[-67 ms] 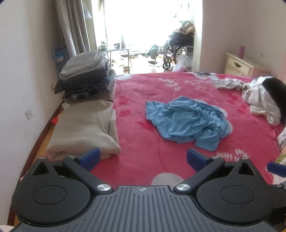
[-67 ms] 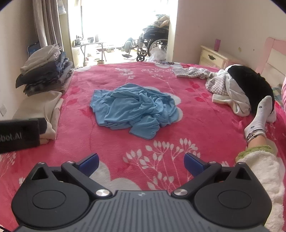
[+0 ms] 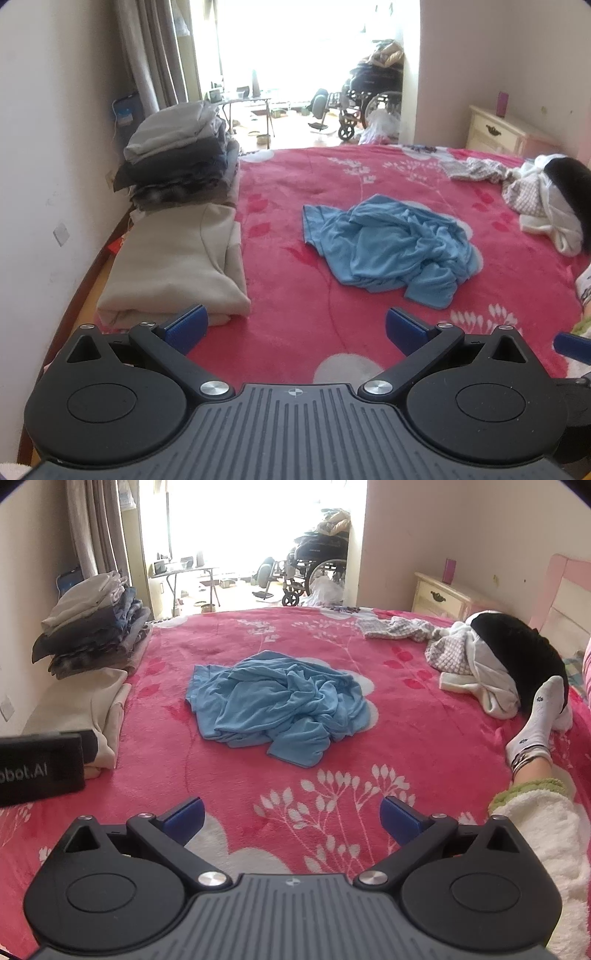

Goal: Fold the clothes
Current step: 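Move both grippers toward the crumpled light-blue T-shirt on the bed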

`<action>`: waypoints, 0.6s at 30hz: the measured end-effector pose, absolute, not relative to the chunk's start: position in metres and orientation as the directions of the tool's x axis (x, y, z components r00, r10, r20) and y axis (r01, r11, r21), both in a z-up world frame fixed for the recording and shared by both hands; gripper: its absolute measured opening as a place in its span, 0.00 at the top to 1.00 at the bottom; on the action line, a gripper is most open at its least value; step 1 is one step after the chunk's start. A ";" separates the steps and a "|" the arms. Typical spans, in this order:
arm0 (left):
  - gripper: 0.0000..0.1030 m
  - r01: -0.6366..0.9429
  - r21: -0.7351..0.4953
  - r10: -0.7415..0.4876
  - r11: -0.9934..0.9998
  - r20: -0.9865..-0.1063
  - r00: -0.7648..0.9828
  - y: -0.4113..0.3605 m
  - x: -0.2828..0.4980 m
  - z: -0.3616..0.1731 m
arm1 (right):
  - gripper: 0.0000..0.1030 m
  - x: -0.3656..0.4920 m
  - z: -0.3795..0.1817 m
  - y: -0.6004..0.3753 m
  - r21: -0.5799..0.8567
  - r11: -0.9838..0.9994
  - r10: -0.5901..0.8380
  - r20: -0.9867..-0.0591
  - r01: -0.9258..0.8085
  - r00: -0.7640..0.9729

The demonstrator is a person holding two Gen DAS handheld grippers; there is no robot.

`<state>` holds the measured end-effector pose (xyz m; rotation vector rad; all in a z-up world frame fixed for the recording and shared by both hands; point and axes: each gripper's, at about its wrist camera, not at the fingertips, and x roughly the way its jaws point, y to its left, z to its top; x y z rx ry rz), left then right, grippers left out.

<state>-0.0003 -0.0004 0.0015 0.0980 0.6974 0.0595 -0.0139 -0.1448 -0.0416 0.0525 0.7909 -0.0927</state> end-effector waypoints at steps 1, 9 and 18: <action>0.00 -0.027 0.109 0.091 0.994 -0.639 0.764 -0.001 -0.001 0.003 | 0.00 -0.014 -0.041 -0.144 0.010 0.995 -0.064 -0.712 0.102 0.699; 0.00 -0.052 0.081 0.092 0.995 -0.663 0.743 0.011 -0.001 -0.006 | 0.00 -0.013 -0.043 -0.143 0.009 0.995 -0.061 -0.720 0.098 0.692; 0.00 -0.066 0.087 0.108 0.994 -0.665 0.739 0.017 -0.006 -0.009 | 0.00 -0.013 -0.043 -0.140 0.010 0.996 -0.055 -0.713 0.089 0.699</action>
